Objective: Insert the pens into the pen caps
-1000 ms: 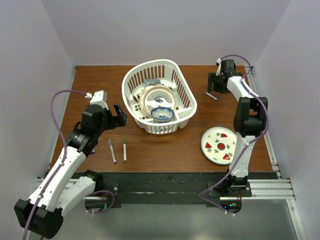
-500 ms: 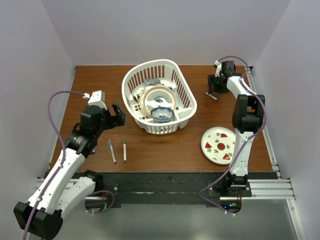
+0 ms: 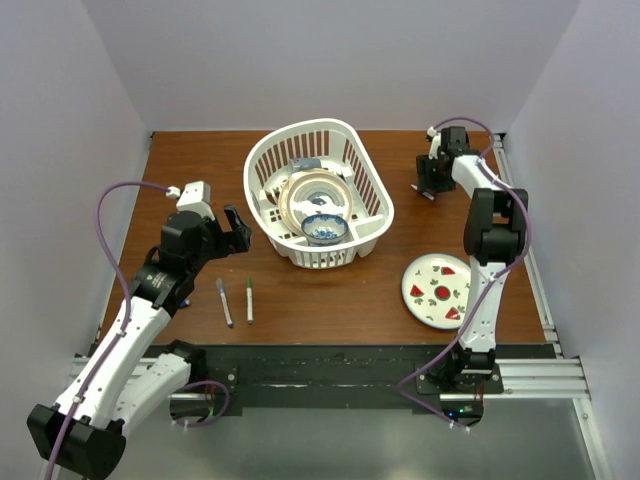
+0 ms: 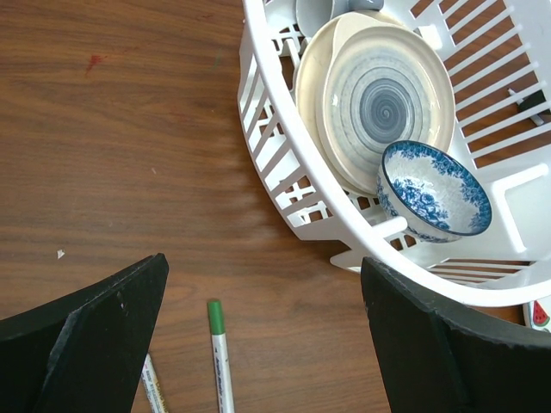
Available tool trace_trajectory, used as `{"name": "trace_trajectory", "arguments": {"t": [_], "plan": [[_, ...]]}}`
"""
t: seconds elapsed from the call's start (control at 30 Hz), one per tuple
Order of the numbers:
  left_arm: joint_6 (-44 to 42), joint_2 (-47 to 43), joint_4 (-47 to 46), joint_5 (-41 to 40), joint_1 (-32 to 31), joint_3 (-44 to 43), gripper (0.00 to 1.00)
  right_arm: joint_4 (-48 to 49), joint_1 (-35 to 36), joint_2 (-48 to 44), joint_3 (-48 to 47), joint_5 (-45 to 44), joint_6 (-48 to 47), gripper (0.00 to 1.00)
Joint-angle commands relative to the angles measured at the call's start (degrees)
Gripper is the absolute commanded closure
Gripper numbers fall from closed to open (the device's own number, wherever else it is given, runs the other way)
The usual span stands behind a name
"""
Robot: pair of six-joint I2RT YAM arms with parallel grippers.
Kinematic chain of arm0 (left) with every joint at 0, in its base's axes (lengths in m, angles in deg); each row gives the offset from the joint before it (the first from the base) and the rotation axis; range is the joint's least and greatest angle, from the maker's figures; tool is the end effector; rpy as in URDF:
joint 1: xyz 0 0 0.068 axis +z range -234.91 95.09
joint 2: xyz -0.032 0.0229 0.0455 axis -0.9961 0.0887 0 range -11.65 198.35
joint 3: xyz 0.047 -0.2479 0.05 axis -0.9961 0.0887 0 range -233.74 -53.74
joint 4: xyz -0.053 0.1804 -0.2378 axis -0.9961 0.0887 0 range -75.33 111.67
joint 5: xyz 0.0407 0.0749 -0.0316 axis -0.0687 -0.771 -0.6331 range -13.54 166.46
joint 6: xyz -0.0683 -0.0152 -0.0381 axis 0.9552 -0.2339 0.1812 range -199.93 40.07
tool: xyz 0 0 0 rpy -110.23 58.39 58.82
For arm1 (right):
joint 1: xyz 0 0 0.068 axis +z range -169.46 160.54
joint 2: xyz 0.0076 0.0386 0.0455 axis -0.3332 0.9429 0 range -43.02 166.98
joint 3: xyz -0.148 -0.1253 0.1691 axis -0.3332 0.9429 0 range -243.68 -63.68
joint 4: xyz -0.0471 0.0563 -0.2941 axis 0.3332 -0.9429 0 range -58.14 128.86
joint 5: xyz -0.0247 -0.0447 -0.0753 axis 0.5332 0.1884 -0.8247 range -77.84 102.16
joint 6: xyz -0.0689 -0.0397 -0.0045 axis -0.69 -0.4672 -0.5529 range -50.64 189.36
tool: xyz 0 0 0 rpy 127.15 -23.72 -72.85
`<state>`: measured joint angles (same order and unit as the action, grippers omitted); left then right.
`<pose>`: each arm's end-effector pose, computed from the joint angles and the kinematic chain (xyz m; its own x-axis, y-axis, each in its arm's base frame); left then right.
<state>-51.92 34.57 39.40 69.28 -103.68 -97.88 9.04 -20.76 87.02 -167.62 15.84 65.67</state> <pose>0.2549 -0.0776 0.2779 -0.4773 -0.3299 -0.8144 -0.0120 0.9292 -0.3694 0.5452 -0.0081 0.1120 -0.8254 -0.0454 -0.5627 -0.0665 0.9976 0.0171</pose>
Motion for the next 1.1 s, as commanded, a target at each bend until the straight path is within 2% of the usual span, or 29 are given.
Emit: {"name": "trace_trajectory", "arguments": {"t": [0.0, 0.27, 0.63, 0.83, 0.9, 1.07], "plan": [[-1.4, -0.3, -2.5, 0.6, 0.1, 0.0, 0.01, -0.2, -0.1, 0.1, 0.9, -1.6, -0.9, 0.46], [-0.9, 1.0, -1.4, 0.2, 0.1, -0.9, 0.01, -0.9, 0.5, -0.1, 3.0, -3.5, -0.4, 0.55], [-0.5, -1.2, -1.5, 1.8, 0.1, -0.2, 0.05, -0.4, 3.0, -6.0, 9.1, 0.3, 2.0, 0.90], [-0.4, -1.0, -1.4, 1.3, 0.1, -0.6, 0.06, 1.2, 3.2, -12.1, 15.1, 2.1, 9.3, 0.96], [-0.2, -0.7, -1.6, 2.0, 0.1, -1.1, 0.07, 2.4, 3.1, -14.2, 16.7, 3.9, 11.3, 1.00], [-0.1, -0.7, -1.4, 4.4, 0.1, -3.9, 0.07, 5.5, 3.9, -24.8, 22.5, 3.0, 13.1, 1.00]]}}
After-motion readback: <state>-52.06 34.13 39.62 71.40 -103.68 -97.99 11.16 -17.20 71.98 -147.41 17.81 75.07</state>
